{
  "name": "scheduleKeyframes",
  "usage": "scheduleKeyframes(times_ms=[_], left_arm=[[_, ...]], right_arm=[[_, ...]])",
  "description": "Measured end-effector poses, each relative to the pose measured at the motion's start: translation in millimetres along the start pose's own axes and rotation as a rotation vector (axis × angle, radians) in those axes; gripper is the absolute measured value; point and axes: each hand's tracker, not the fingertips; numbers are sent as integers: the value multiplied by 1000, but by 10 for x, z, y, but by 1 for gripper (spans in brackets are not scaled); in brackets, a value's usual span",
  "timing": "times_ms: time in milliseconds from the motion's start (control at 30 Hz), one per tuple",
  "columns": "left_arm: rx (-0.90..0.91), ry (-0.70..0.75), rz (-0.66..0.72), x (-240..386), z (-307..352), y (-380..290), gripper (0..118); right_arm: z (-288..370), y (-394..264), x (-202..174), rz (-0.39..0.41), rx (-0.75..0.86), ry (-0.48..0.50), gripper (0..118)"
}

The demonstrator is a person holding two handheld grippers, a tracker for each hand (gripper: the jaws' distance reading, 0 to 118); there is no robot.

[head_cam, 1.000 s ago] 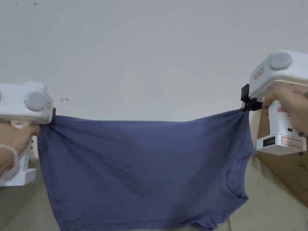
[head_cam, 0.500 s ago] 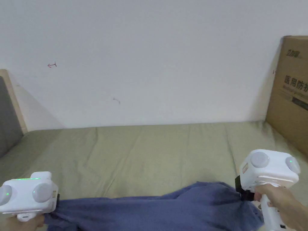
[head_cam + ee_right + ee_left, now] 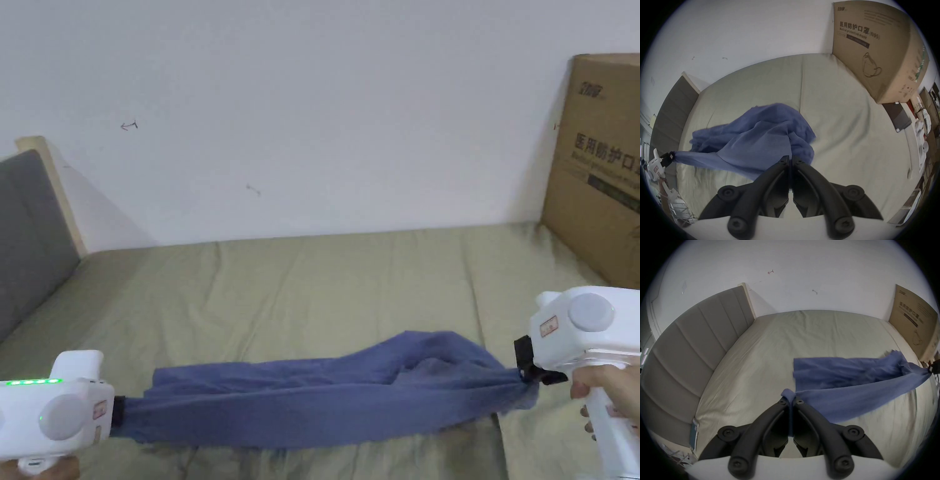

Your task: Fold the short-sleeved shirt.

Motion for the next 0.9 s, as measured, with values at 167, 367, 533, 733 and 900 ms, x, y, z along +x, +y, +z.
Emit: scheduleKeyframes(times_ms=[167,367,533,733,900], left_arm=[[3,-38,-6,-72,686,-805,2],[-41,-52,-14,-155,1188,-1794,2],[-63,19,-104,-182,1406,-2292,2],[-77,1,-14,-276,1426,-2463,3],[-75,8,-21,-249,1486,-2462,34]], right_arm=[[507,-957,157,15,50,-19,2],[848,-2110,362,-11,-4,-3,2],[1039,-2708,463,-26,-31,26,2],[1036,-2951,510,-56,-53,37,2],[1055,-2957,433,13,4,26,3]])
